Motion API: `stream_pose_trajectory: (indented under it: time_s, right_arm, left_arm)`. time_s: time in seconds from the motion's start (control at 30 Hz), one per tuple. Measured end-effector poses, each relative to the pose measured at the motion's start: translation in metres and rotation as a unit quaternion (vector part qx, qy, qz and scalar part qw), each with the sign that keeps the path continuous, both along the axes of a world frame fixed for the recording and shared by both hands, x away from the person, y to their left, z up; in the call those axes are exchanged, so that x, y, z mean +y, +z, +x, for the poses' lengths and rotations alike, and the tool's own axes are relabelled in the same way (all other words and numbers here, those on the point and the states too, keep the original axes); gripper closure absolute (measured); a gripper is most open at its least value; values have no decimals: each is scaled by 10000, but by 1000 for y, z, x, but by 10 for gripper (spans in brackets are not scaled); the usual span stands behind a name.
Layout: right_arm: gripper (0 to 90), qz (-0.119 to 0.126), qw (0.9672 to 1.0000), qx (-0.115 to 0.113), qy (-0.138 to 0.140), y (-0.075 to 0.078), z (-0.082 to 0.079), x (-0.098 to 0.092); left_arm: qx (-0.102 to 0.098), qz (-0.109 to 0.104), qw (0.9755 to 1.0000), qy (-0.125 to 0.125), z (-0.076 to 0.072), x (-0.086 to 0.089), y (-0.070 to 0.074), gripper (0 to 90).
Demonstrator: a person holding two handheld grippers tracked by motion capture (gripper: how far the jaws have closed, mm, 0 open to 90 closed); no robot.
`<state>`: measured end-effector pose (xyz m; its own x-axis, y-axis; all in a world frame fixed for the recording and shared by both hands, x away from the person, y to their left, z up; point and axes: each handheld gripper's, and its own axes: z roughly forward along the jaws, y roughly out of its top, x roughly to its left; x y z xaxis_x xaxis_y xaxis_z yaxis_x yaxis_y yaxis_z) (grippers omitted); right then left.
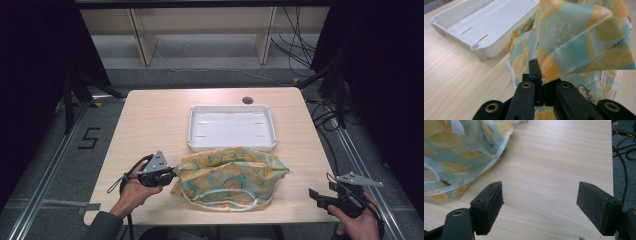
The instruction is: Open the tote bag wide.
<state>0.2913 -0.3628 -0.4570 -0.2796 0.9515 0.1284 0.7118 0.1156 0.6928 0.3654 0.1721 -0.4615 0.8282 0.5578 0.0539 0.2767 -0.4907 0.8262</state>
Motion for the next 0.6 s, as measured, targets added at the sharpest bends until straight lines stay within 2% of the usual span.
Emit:
stream_pose_trajectory:
  time_s: [0.03,0.1,0.13,0.17,0.2,0.23,0.27,0.3,0.33,0.4,0.43,0.47,0.5,0.53,0.57,0.6]
  right_arm:
    - [222,0,10000,0,0,0,0,0]
    - [222,-5,10000,-16,12,0,0,0]
    - [222,-220,9995,-178,163,-1,2,-3]
    - [222,-35,9999,-96,44,-1,1,0]
    - [222,-26,10000,-43,56,0,1,0]
    - [222,-55,9999,-65,116,-1,2,0]
    - [222,-55,9999,-65,116,-1,2,0]
    - [222,-114,9997,-101,180,-1,3,0]
    - [222,-166,9994,-198,244,-1,4,-1]
    - [222,15,10000,16,-31,0,0,4]
    - [222,-4,10000,-26,86,0,2,3]
    - [222,-258,9989,-239,312,-2,5,-2]
    - [222,-122,9994,-168,259,-1,5,1]
    - [222,-74,9995,-210,237,-2,5,4]
    - [221,19,9996,-140,233,1,6,6]
    - [222,41,9996,-136,251,5,9,10]
  left_arm:
    - [55,-129,9999,75,-1,1,-2,880]
    - [108,-92,9999,50,-2,4,-4,876]
    - [84,-123,9998,112,-3,5,-5,871]
    - [14,36,10000,38,-3,8,-3,864]
    - [63,-9,9999,103,-4,9,-4,856]
    - [50,20,9999,126,-3,11,-4,824]
    - [130,-36,9998,137,-4,12,-4,824]
    - [127,-91,9997,201,-5,13,-3,800]
    - [136,-54,9997,177,-5,14,-2,765]
    - [126,21,9998,142,-8,13,1,657]
    - [145,-47,9997,186,-10,12,3,604]
    - [176,7,9996,204,-12,12,6,552]
    - [179,41,9996,192,-14,12,8,509]
    - [216,113,9992,317,-18,11,12,456]
    - [214,-24,9990,401,-20,10,13,393]
    - [272,33,9985,467,-24,12,17,346]
